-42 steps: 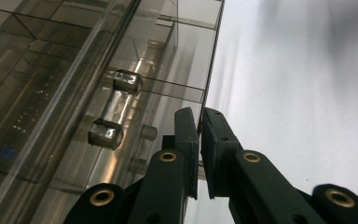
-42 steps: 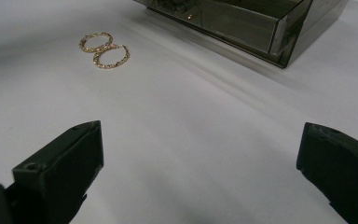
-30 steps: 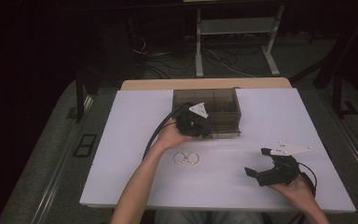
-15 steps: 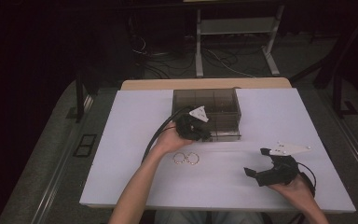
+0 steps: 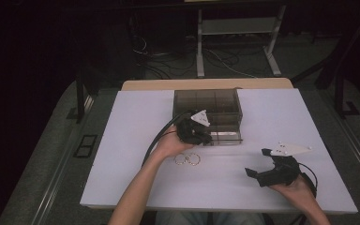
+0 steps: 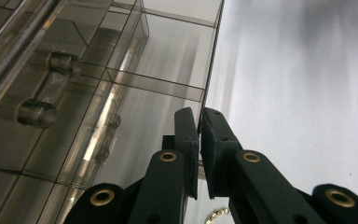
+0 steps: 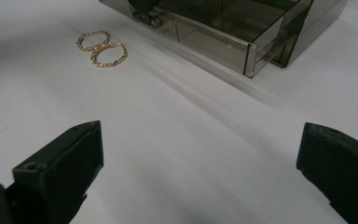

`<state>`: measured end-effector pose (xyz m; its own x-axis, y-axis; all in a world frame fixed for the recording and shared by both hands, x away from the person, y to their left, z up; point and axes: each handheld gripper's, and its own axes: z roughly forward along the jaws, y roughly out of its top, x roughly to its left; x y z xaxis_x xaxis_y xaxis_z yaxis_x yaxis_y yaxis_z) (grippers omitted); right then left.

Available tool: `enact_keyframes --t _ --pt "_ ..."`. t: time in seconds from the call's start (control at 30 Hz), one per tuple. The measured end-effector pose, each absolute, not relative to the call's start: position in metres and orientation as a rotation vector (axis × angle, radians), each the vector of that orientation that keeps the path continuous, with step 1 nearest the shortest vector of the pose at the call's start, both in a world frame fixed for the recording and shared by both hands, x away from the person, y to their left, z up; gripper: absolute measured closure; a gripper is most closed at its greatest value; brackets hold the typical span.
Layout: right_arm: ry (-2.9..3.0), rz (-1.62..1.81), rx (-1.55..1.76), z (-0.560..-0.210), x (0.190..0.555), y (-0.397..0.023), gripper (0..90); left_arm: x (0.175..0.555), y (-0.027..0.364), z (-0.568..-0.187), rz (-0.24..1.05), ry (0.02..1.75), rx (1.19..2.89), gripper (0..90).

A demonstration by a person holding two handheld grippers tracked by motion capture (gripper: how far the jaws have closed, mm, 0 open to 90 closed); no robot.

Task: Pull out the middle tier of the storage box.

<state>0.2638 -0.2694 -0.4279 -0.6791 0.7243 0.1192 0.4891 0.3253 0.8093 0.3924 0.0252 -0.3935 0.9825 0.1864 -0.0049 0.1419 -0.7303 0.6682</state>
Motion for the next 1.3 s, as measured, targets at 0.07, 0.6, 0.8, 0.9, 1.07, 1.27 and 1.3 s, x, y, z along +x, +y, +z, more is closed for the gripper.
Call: enact_keyframes --t 0.07,0.6,0.8,0.9,1.07,1.27,1.3 --pt "2.329 1.279 1.099 -0.4279 0.2637 -0.2692 0.0 0.3920 0.0262 -0.3934 0.079 0.222 2.406 84.5" --pt "2.330 1.279 1.098 -0.4279 0.2636 -0.2694 0.0 0.3861 0.0273 -0.3956 0.056 0.230 2.398 84.5" --pt "2.332 1.277 1.098 -0.4281 0.2636 -0.2691 0.0 0.3848 0.0266 -0.3955 0.055 0.227 2.406 84.5" --pt "2.332 1.277 1.097 -0.4280 0.2635 -0.2692 0.0 0.3841 0.0261 -0.3960 0.052 0.225 2.405 84.5" --pt "2.333 1.277 1.097 -0.4279 0.2633 -0.2692 0.0 0.3840 0.0264 -0.3959 0.043 0.232 2.406 84.0" --pt "2.329 1.280 1.098 -0.4278 0.2634 -0.2696 0.0 0.3843 0.0293 -0.3946 0.045 0.249 2.393 80.9" --pt "2.329 1.280 1.099 -0.4277 0.2633 -0.2696 0.0 0.3843 0.0301 -0.3943 0.044 0.258 2.385 80.2"
